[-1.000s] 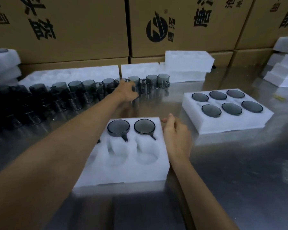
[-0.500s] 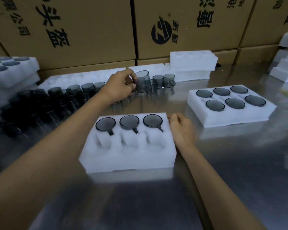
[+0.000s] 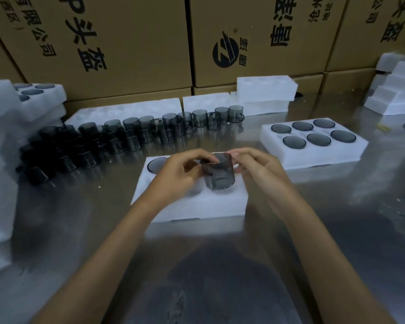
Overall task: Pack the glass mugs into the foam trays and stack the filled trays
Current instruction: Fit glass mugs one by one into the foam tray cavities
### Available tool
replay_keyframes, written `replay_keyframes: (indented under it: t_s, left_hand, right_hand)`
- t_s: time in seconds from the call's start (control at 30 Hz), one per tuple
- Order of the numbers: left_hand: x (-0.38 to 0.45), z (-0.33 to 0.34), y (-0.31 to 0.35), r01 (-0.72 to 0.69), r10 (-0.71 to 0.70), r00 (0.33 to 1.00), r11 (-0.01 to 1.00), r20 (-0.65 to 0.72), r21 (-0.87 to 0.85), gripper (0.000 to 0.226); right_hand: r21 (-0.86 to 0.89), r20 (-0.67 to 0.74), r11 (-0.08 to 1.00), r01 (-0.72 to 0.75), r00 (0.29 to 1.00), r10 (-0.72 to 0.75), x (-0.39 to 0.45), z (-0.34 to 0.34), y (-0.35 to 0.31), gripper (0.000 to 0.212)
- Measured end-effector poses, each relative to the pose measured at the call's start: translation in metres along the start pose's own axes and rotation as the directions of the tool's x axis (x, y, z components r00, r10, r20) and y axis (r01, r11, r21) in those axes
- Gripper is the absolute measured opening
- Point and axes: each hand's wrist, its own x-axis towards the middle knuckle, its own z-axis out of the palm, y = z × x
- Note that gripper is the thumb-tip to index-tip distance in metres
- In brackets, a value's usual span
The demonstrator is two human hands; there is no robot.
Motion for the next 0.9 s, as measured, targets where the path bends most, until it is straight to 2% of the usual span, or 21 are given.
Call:
replay_keyframes:
  t_s: [0.17, 0.3, 0.37, 0.47, 0.63, 0.7, 0.77, 0.9]
  left_hand:
    - [-0.003, 0.011, -0.009, -0.035, 0.037, 0.999, 0.985, -0.011, 0.166, 0.052]
    - [-0.007, 0.006, -0.011, 0.038, -0.042, 0.998, 0.996, 0.052, 0.081, 0.055]
    - [-0.007, 0.006, -0.009, 0.037, -0.049, 0.994, 0.993, 0.102, 0.116, 0.054]
    - [-0.007, 0.009, -0.009, -0.008, -0.024, 0.993, 0.965, 0.119, 0.264, 0.057]
    - [-0.006, 0.006, -0.014, -0.013, -0.026, 0.984, 0.977, 0.177, 0.215, 0.055]
    - [-0.006, 0.007, -0.016, 0.006, -0.054, 0.981, 0.968, 0.186, 0.251, 0.054]
    - [-0.007, 0.010, -0.017, 0.030, -0.096, 0.978, 0.943, 0.185, 0.333, 0.060]
    - [-0.007, 0.013, -0.020, -0.027, -0.053, 0.981, 0.915, 0.187, 0.403, 0.066]
  right_hand:
    - [-0.082, -0.017, 0.994, 0.074, 0.997, -0.075, 0.001, 0.005, 0.007, 0.005]
    - [-0.193, -0.018, 0.972, 0.137, 0.990, -0.143, 0.004, 0.002, 0.010, 0.009]
    - [-0.260, -0.030, 0.949, 0.176, 0.981, -0.190, 0.004, 0.003, 0.012, 0.012]
    - [-0.365, -0.061, 0.903, 0.228, 0.962, -0.267, 0.003, 0.004, 0.014, 0.013]
    - [-0.565, -0.054, 0.772, 0.293, 0.920, -0.388, 0.001, 0.003, 0.017, 0.006]
    - [-0.576, -0.044, 0.756, 0.311, 0.912, -0.409, -0.001, 0.005, 0.016, 0.002]
    - [-0.563, -0.034, 0.766, 0.309, 0.918, -0.395, -0.001, 0.007, 0.017, 0.009]
    - [-0.504, -0.013, 0.805, 0.313, 0.929, -0.370, 0.000, 0.007, 0.019, 0.007]
